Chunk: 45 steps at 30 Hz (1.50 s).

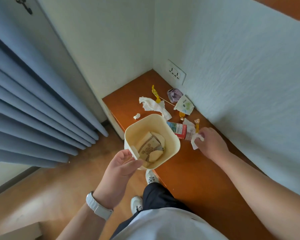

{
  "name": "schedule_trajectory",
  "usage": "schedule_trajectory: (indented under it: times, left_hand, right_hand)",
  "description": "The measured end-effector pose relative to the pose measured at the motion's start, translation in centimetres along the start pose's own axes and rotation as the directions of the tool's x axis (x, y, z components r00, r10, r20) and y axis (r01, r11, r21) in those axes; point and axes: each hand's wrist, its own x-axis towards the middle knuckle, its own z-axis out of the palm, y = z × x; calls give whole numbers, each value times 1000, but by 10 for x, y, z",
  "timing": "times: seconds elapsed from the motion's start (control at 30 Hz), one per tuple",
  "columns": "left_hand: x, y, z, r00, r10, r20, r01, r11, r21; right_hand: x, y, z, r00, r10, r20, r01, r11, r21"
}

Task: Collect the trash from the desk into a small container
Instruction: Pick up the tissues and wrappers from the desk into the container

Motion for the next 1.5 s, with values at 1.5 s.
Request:
schedule_trajectory:
  times: [1.5]
  left_hand:
    - [-20,20,-7,996,47,77,-54,994,97]
  right_hand:
    - [-79,-173,-43,794,-596,116,590,803,86]
